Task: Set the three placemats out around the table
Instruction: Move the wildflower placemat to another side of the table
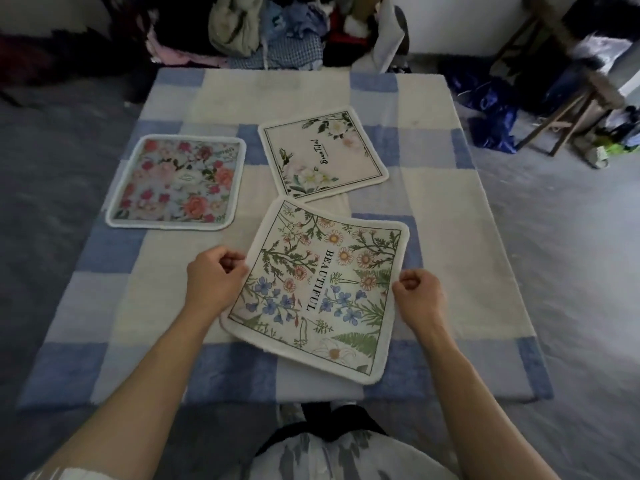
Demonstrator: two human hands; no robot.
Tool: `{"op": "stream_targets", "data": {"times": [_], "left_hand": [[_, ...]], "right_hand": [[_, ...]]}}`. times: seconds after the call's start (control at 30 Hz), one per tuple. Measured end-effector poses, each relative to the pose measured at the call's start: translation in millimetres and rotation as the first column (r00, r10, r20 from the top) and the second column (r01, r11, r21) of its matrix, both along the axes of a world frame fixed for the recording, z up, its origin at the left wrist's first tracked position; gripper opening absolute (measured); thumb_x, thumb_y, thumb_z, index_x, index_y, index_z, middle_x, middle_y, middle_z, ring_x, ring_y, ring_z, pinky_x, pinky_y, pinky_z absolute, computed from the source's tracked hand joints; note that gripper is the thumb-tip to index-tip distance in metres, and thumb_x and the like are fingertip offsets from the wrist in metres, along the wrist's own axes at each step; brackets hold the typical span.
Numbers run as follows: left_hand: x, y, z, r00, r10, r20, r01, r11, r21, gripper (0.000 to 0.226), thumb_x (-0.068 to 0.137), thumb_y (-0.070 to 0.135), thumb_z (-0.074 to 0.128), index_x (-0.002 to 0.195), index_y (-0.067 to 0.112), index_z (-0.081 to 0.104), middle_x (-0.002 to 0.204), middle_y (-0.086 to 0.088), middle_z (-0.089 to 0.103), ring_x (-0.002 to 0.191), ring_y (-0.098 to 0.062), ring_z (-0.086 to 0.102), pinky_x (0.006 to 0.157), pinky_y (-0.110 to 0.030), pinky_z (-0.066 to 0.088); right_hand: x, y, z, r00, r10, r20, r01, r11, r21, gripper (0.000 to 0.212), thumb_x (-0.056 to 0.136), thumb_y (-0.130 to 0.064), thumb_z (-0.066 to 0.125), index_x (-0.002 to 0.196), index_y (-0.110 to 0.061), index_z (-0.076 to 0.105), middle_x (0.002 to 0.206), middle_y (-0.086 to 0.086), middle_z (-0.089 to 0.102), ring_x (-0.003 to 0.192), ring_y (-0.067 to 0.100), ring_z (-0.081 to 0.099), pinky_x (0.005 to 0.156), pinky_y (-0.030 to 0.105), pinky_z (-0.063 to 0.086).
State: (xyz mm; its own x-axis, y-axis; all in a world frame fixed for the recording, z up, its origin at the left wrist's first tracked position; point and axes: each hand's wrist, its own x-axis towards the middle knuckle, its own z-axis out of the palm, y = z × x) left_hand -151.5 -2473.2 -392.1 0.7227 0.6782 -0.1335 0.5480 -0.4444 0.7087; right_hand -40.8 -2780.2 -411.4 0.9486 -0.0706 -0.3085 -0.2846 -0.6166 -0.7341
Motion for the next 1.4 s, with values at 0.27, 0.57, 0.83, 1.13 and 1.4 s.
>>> {"op": "stream_targets", "data": {"times": [0.27, 0.57, 0.83, 1.13, 1.4], "left_hand": [[-48, -5, -19, 0.991, 0.114, -0.066, -0.119, 0.990, -0.073, 0.020, 0.080, 0.011, 0.075, 0.099, 0.015, 0.068, 0.076, 0.010, 0.064, 0.069, 0.001, 0.058, 0.058, -0.010, 0.036], [-70, -40, -48, 0.969, 0.136, -0.206, -0.165, 0.977, -0.134, 0.021, 0.081, 0.008, 0.068, 0.101, 0.014, 0.063, 0.081, 0.008, 0.061, 0.074, -0.011, 0.057, 0.068, -0.023, 0.040], [-71, -48, -62, 0.947, 0.113, -0.299, -0.162, 0.976, -0.144, 0.017, 0.082, 0.004, 0.066, 0.097, 0.012, 0.063, 0.079, 0.005, 0.062, 0.075, -0.014, 0.059, 0.067, -0.028, 0.043], [-53, -24, -67, 0.895, 0.015, -0.445, -0.001, 0.999, 0.032, 0.010, 0.082, 0.028, 0.064, 0.076, 0.026, 0.056, 0.078, 0.006, 0.064, 0.066, -0.011, 0.057, 0.053, -0.026, 0.038], [26, 5, -48, 0.909, -0.274, -0.315, 0.347, 0.916, 0.203, 0.007, 0.088, 0.031, 0.060, 0.086, 0.025, 0.059, 0.081, 0.007, 0.063, 0.070, -0.012, 0.059, 0.057, -0.031, 0.049]], "right_hand": [[11, 36, 6, 0.986, 0.126, 0.111, -0.121, 0.992, -0.047, 0.015, 0.083, -0.008, 0.061, 0.080, -0.022, 0.066, 0.070, -0.011, 0.065, 0.061, 0.005, 0.059, 0.048, 0.013, 0.036], [16, 33, -16, 0.978, 0.181, 0.100, -0.175, 0.982, -0.070, 0.015, 0.087, -0.007, 0.061, 0.083, -0.020, 0.066, 0.074, -0.007, 0.067, 0.066, 0.006, 0.064, 0.051, 0.012, 0.040], [23, 29, -36, 0.985, 0.160, 0.068, -0.158, 0.987, -0.043, 0.019, 0.089, -0.004, 0.060, 0.089, -0.023, 0.057, 0.082, -0.006, 0.063, 0.076, 0.014, 0.063, 0.067, 0.030, 0.054], [27, 20, -48, 0.957, 0.281, -0.069, -0.287, 0.951, -0.119, 0.021, 0.084, -0.011, 0.064, 0.104, -0.011, 0.066, 0.093, 0.001, 0.071, 0.084, 0.020, 0.067, 0.074, 0.035, 0.056], [-4, 23, -44, 0.996, 0.057, -0.070, -0.067, 0.987, -0.145, 0.040, 0.090, -0.022, 0.068, 0.127, -0.011, 0.057, 0.112, 0.002, 0.063, 0.100, 0.020, 0.062, 0.081, 0.032, 0.050]]}}
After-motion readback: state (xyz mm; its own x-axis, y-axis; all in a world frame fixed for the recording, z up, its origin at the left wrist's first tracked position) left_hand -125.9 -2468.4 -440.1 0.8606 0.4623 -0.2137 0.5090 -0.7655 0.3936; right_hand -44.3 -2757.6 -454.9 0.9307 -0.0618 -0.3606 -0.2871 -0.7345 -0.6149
